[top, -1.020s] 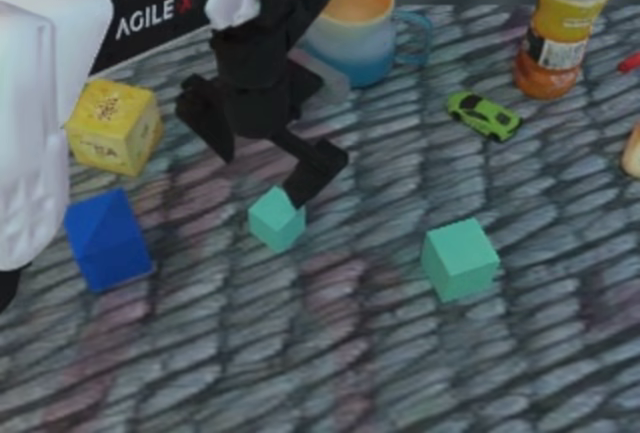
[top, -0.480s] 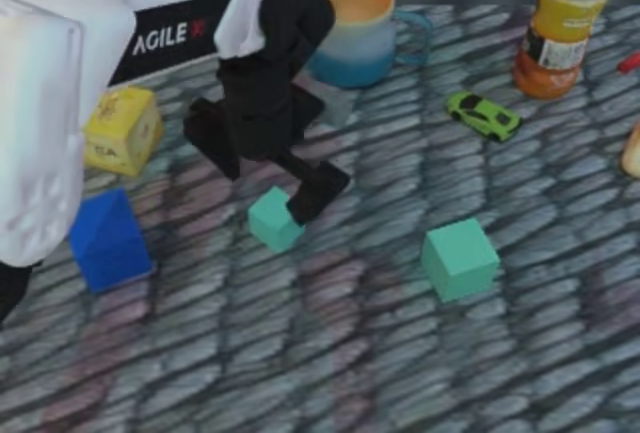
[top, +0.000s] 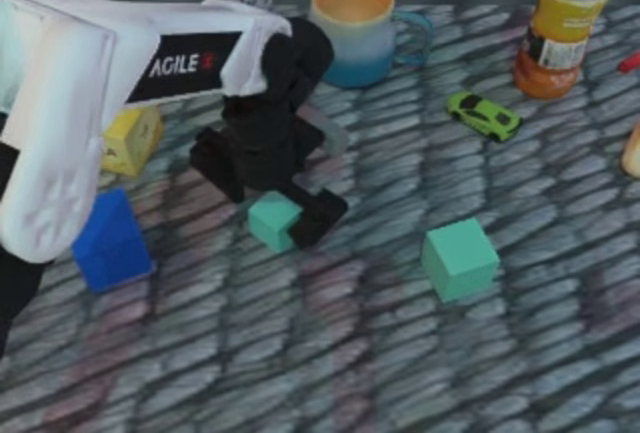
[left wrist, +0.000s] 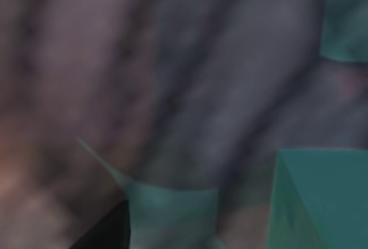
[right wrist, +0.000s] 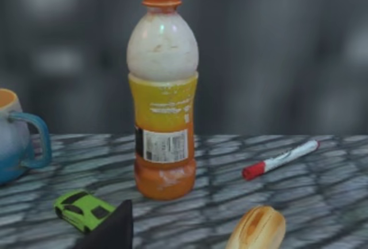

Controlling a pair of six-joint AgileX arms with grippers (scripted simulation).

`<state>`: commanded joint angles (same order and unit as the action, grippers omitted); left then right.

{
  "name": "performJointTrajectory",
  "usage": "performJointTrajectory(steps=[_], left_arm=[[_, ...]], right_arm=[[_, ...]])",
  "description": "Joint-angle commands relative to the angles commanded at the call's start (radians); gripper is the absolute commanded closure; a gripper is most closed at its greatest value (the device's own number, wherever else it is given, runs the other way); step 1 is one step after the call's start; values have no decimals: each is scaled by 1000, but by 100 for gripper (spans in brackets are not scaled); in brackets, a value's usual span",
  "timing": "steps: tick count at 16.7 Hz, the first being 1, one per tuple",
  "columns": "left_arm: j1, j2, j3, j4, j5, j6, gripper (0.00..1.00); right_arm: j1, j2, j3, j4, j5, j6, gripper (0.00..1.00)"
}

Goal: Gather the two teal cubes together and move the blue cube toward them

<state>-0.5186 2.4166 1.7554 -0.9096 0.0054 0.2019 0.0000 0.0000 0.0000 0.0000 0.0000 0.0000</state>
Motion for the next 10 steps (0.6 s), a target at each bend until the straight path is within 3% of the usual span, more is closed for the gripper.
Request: performJointTrajectory(steps=[1, 10], left_arm=[[0, 0, 0, 0, 0, 0, 0], [0, 0, 0, 0, 0, 0, 68]], right_arm=[[0, 0, 0, 0, 0, 0, 0], [0, 0, 0, 0, 0, 0, 0]])
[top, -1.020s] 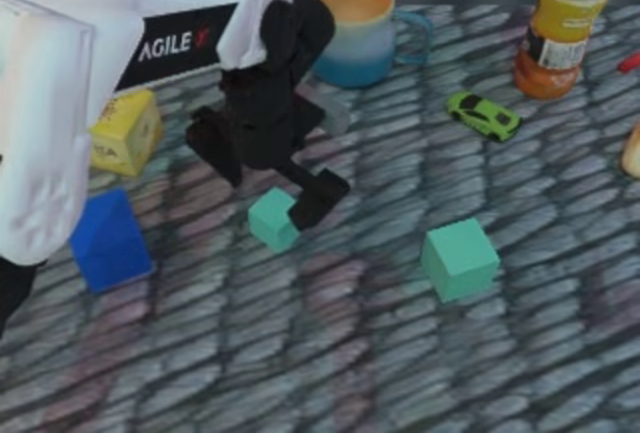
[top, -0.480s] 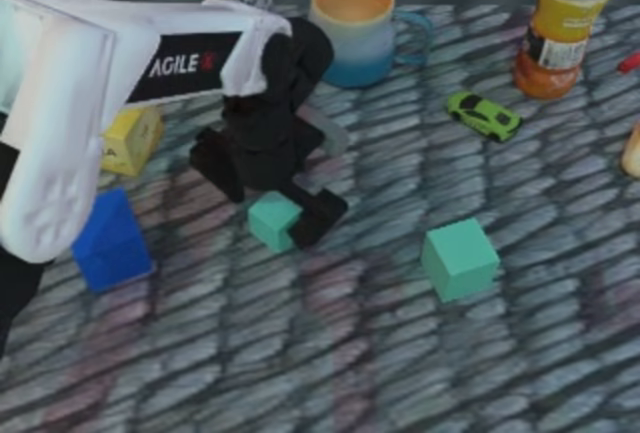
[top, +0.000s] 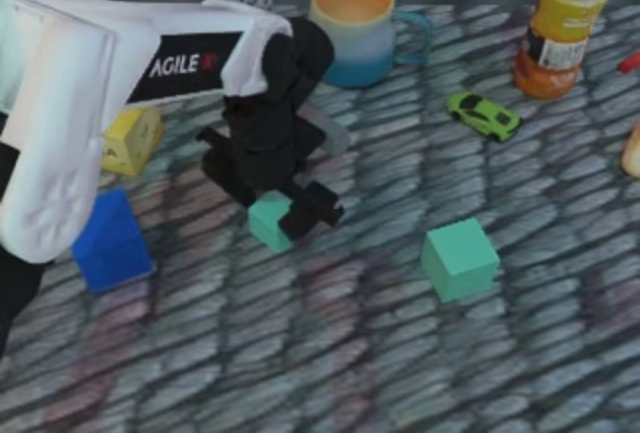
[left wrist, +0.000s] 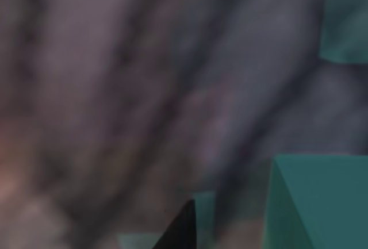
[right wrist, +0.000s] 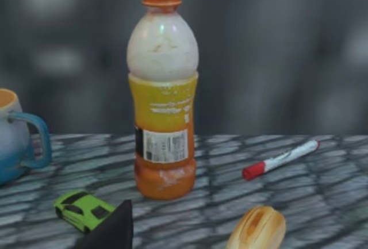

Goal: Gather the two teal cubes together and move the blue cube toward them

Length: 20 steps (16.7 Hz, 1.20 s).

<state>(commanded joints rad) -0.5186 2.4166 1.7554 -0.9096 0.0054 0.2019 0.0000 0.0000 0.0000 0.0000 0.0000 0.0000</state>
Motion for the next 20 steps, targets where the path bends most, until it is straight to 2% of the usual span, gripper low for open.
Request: performJointTrajectory(steps=[4, 5, 14, 20], left_arm=[[0, 0, 0, 0, 0, 0, 98], [0, 0, 0, 0, 0, 0, 100], [1, -32, 11, -13, 5, -2, 100], [16, -91, 128, -199, 4, -4, 100]], right_arm=[[0, 0, 0, 0, 0, 0, 0], [0, 0, 0, 0, 0, 0, 0], [0, 0, 0, 0, 0, 0, 0], [0, 0, 0, 0, 0, 0, 0]])
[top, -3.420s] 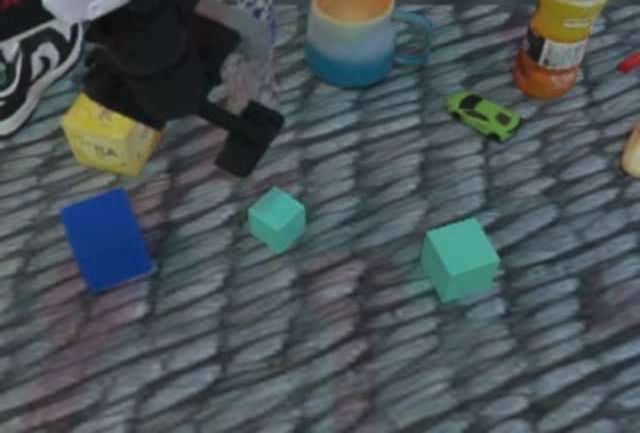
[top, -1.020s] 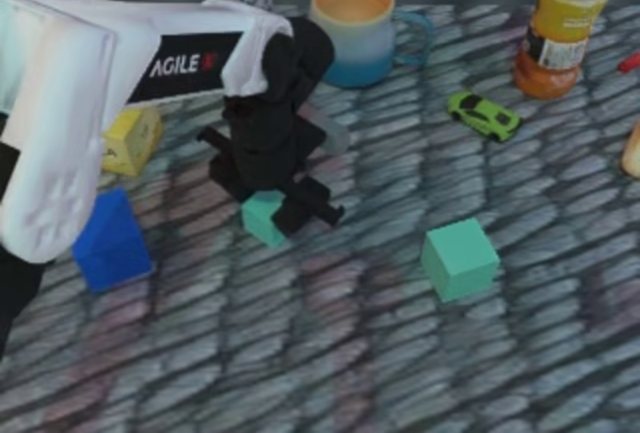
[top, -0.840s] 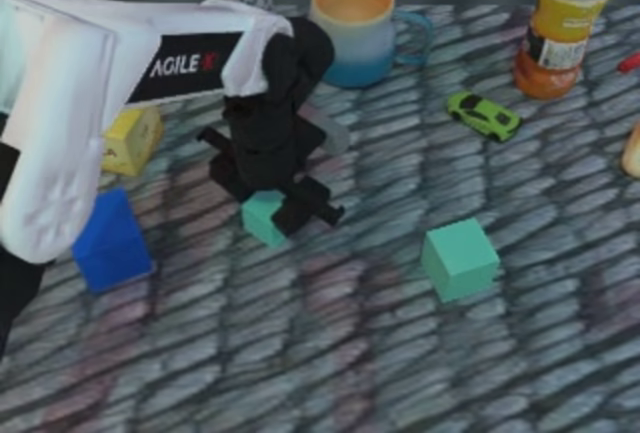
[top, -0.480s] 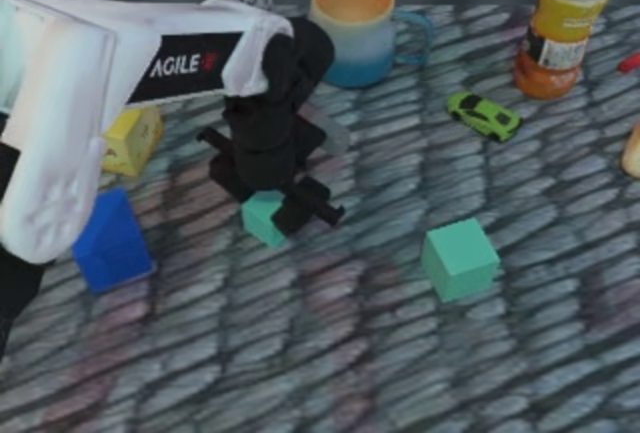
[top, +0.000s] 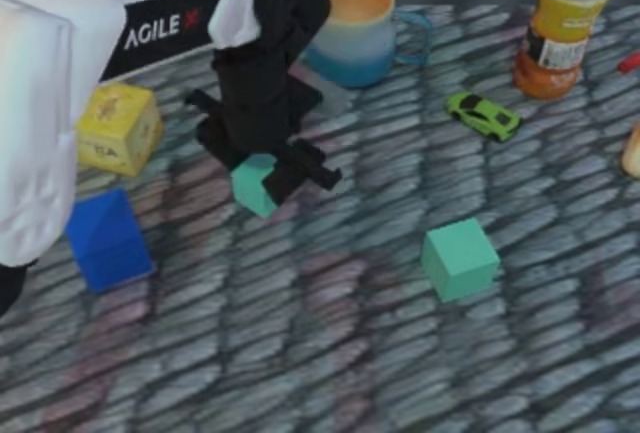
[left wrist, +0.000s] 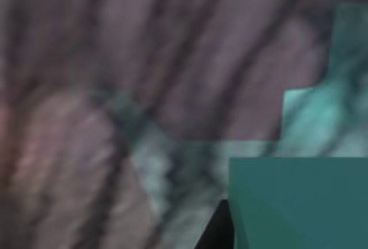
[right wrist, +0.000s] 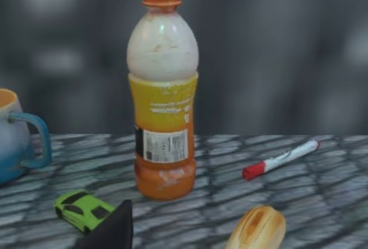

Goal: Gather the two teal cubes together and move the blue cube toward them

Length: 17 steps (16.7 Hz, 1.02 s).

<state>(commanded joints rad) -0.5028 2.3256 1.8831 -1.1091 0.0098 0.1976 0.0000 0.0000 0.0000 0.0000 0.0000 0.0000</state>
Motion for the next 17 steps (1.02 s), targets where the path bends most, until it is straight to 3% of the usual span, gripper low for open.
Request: performJointTrajectory(steps=[9, 13, 17], left_arm=[[-20, -5, 45, -45, -1, -34, 100], [-100, 42, 135, -94, -7, -224, 100], [-212, 98, 245, -163, -14, -538, 100]], right_arm=[[0, 0, 0, 0, 0, 0, 0], [0, 0, 0, 0, 0, 0, 0], [0, 0, 0, 0, 0, 0, 0]])
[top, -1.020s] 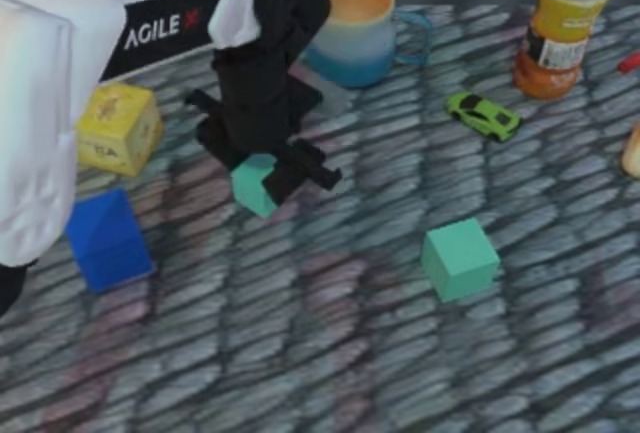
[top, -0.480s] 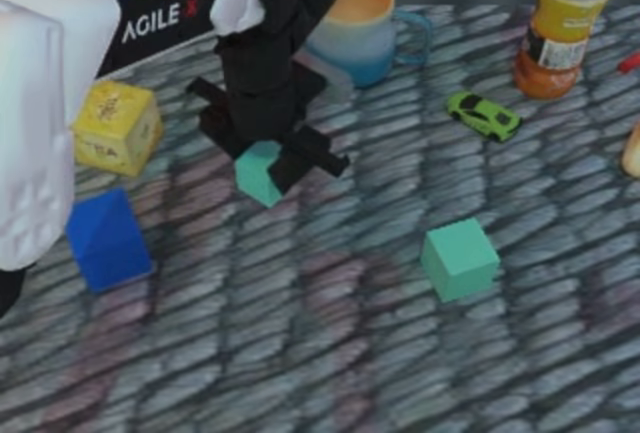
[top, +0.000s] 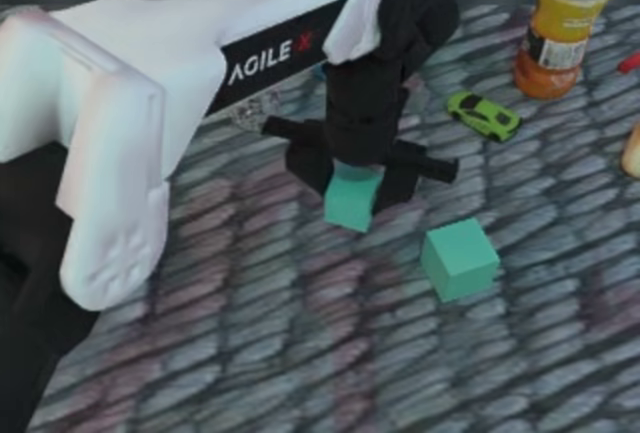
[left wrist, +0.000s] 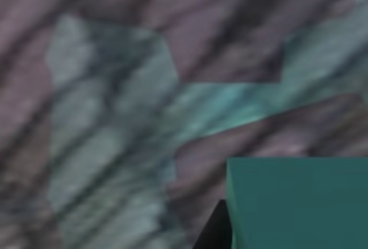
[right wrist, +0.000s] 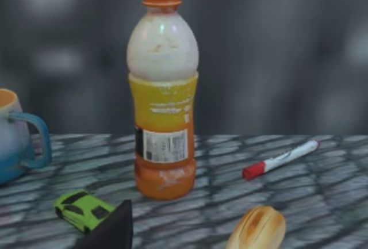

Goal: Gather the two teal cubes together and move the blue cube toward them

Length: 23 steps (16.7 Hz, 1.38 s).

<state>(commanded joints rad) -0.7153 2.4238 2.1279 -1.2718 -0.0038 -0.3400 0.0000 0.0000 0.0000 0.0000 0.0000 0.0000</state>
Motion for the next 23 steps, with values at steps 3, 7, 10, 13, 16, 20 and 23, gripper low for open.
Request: performJointTrajectory(steps=[3, 7, 10, 13, 16, 20, 23], left_arm=[[-89, 41, 83, -53, -5, -263, 100], [-182, 69, 168, -99, -11, -504, 100], [-213, 71, 195, -110, -14, -573, 100], [-214, 71, 196, -111, -14, -575, 100], [-211, 68, 176, -92, -13, -570, 100], [-210, 81, 50, 53, -14, -572, 100], [-211, 92, -31, 139, -14, -572, 100]], right_arm=[[0, 0, 0, 0, 0, 0, 0], [0, 0, 0, 0, 0, 0, 0], [0, 0, 0, 0, 0, 0, 0], [0, 0, 0, 0, 0, 0, 0], [0, 0, 0, 0, 0, 0, 0], [0, 0, 0, 0, 0, 0, 0], [0, 0, 0, 0, 0, 0, 0]])
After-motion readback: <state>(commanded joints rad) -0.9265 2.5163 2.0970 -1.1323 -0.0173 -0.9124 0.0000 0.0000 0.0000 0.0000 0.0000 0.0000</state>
